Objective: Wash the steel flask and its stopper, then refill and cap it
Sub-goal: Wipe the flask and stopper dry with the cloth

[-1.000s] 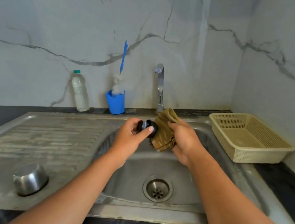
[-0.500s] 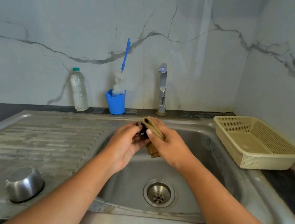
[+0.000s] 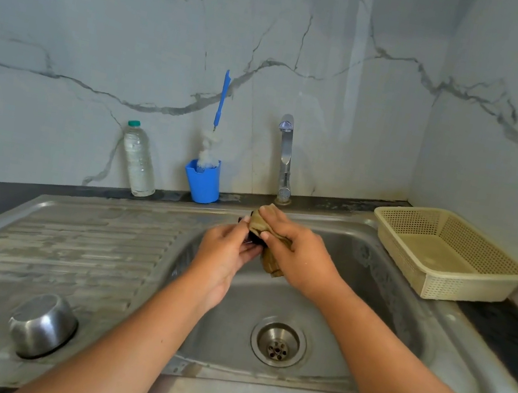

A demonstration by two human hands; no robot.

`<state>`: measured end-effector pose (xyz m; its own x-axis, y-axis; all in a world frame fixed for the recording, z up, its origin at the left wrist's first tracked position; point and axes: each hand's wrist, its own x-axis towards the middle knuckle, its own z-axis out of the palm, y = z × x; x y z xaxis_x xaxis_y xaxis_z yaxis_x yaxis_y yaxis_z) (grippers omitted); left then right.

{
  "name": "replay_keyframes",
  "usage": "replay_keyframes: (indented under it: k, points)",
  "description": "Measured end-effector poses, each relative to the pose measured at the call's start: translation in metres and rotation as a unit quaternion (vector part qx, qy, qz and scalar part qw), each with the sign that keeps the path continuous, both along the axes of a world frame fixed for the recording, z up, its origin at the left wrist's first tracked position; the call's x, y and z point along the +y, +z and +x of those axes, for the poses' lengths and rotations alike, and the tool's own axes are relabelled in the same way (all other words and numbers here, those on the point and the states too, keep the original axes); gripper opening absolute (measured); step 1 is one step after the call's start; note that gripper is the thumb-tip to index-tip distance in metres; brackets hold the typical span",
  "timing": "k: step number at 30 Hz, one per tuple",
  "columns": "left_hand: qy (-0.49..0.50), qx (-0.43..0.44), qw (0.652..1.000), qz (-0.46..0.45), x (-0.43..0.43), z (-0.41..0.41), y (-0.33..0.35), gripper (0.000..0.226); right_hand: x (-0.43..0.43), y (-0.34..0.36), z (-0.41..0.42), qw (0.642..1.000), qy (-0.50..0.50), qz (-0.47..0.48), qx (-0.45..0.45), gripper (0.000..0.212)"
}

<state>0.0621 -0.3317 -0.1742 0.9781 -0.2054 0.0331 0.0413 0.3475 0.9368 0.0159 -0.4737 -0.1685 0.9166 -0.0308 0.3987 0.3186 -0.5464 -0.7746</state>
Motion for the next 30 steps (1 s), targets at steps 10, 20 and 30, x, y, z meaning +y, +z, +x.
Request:
replay_keyframes:
  k: [10, 20, 30]
  points:
    - [-0.033, -0.147, 0.972, 0.182, 0.002, -0.002, -0.002, 0.020, -0.007, 0.003, 0.000, 0.995, -0.004, 0.099, -0.008, 0.029]
    - [-0.059, -0.247, 0.917, 0.306, 0.005, -0.010, -0.001, 0.037, -0.018, 0.016, -0.011, 0.921, 0.022, 0.354, 0.160, 0.038]
    - [0.031, -0.321, 0.847, 0.422, 0.005, 0.002, -0.002, 0.042, -0.018, 0.013, -0.001, 0.851, 0.016, 0.474, 0.224, 0.037]
